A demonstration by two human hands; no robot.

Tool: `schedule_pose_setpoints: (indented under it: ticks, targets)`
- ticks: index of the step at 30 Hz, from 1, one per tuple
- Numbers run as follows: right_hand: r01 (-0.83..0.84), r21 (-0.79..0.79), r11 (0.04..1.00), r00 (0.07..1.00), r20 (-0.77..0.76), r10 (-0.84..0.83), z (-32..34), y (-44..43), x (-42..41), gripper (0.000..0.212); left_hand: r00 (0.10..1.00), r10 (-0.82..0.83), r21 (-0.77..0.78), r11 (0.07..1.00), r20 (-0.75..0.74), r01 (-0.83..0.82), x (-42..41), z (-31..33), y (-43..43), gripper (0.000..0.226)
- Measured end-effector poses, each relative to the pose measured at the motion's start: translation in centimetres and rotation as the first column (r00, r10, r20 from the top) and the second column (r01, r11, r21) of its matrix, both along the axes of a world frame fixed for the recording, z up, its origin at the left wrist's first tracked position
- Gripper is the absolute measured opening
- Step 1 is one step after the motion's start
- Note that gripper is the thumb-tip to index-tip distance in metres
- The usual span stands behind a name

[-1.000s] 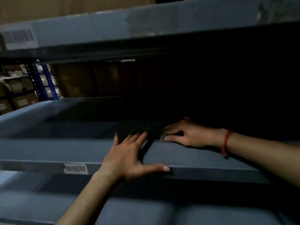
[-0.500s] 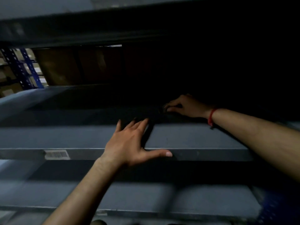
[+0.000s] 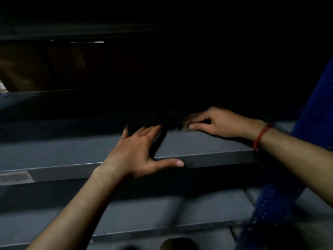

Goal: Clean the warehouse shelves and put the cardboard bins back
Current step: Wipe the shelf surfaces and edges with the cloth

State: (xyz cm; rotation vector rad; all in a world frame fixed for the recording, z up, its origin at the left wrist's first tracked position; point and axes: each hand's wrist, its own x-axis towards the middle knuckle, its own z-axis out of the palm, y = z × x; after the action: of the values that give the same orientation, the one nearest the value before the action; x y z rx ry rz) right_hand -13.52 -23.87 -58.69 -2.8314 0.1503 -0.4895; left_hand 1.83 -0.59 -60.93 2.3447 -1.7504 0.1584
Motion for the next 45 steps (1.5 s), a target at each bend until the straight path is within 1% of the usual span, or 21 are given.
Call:
schedule_pose_setpoints:
  ticks: [2,4,6,8,10,13,16,19,20,22,24,27,29,31,33,35,37,39,41,43,45]
  targets:
    - [0.137,-0.054,0.989,0.99,-0.017,-0.138,-0.3,-1.8,1.0,0.025,1.0,-0.016,0.001,1.0,-0.017,0.016,-0.2,0.2,-0.7,0.128]
    - [0.207,-0.069,0.976,0.977,-0.025,-0.209,-0.4,-1.8,1.2,0.026,0.999,-0.032,0.004,0.999,-0.017,0.032,-0.4,0.3,-1.3,0.126]
    - [0.169,-0.059,0.984,0.985,-0.006,-0.17,-0.4,-0.2,0.0,0.024,0.998,-0.062,-0.001,0.998,-0.018,0.062,-1.1,0.4,-2.1,0.125]
    - [0.083,-0.03,0.996,0.996,0.026,-0.082,-0.4,2.5,-2.5,0.023,0.996,-0.091,0.011,0.996,-0.019,0.091,-2.0,0.5,-3.0,0.125]
    - [0.02,-0.007,1.0,1.0,0.024,-0.02,-0.4,4.8,-5.4,0.024,0.992,-0.122,0.02,0.992,-0.018,0.122,-2.5,0.4,-4.0,0.127]
    - [0.001,0.035,0.999,1.0,-0.001,-0.001,-0.2,5.6,-7.6,0.027,0.986,-0.167,0.022,0.986,-0.02,0.168,-2.9,0.1,-5.2,0.131]
    - [0.12,-0.024,0.992,0.993,0.001,-0.12,-0.4,3.8,-6.3,0.025,0.982,-0.189,0.007,0.982,-0.028,0.19,-3.2,-0.1,-5.7,0.129]
    - [0.33,-0.111,0.937,0.944,0.053,-0.326,-0.5,1.0,-4.3,0.025,0.979,-0.199,-0.031,0.98,-0.032,0.198,-3.0,-0.2,-5.4,0.124]
    - [0.376,-0.13,0.917,0.926,0.057,-0.372,-0.5,0.5,-3.8,0.025,0.979,-0.204,-0.043,0.978,-0.027,0.202,-2.9,-0.3,-5.4,0.124]
    - [0.411,-0.155,0.898,0.912,0.061,-0.407,-0.6,0.1,-3.4,0.025,0.977,-0.211,-0.059,0.976,-0.022,0.209,-2.9,-0.5,-5.3,0.123]
    - [0.405,-0.147,0.903,0.914,0.049,-0.402,-0.5,1.1,-4.2,0.026,0.977,-0.214,-0.059,0.975,-0.021,0.213,-2.9,-0.5,-5.5,0.124]
    - [0.367,-0.156,0.917,0.927,-0.018,-0.374,-0.2,3.4,-7.1,0.028,0.975,-0.224,-0.052,0.973,0.007,0.224,-3.1,-0.4,-5.8,0.126]
    - [0.379,-0.177,0.908,0.921,-0.027,-0.389,0.2,5.4,-9.1,0.027,0.972,-0.232,-0.039,0.972,0.043,0.233,-3.5,-0.4,-6.2,0.128]
    - [0.426,-0.194,0.884,0.902,0.01,-0.432,0.1,7.0,-10.3,0.027,0.966,-0.249,-0.033,0.967,0.071,0.252,-4.2,-0.4,-6.9,0.129]
    - [0.472,-0.217,0.854,0.879,0.039,-0.476,-0.1,7.4,-10.0,0.027,0.963,-0.263,-0.032,0.964,0.063,0.265,-5.0,-0.5,-7.6,0.129]
    - [0.517,-0.266,0.813,0.848,0.029,-0.53,-0.4,6.1,-8.8,0.028,0.965,-0.259,-0.038,0.965,0.044,0.261,-5.3,-0.5,-8.0,0.128]
    - [0.581,-0.313,0.752,0.793,0.009,-0.609,-0.4,3.6,-7.6,0.028,0.968,-0.251,-0.046,0.967,0.03,0.252,-5.3,-0.4,-7.9,0.125]
    - [0.638,-0.283,0.716,0.747,-0.001,-0.665,0.0,1.6,-6.9,0.028,0.969,-0.247,-0.051,0.967,0.03,0.248,-5.2,-0.4,-7.6,0.124]
    - [0.639,-0.288,0.713,0.742,-0.014,-0.67,0.5,1.1,-7.0,0.027,0.968,-0.247,-0.035,0.968,0.032,0.248,-5.3,-0.3,-7.5,0.125]
    - [0.609,-0.342,0.715,0.754,-0.031,-0.656,0.8,2.3,-8.1,0.027,0.968,-0.25,-0.013,0.968,0.022,0.251,-5.5,-0.1,-8.0,0.126]
    - [0.6,-0.415,0.684,0.744,-0.027,-0.668,0.7,4.1,-9.9,0.028,0.963,-0.269,-0.013,0.963,0.007,0.269,-6.6,0.2,-8.9,0.127]
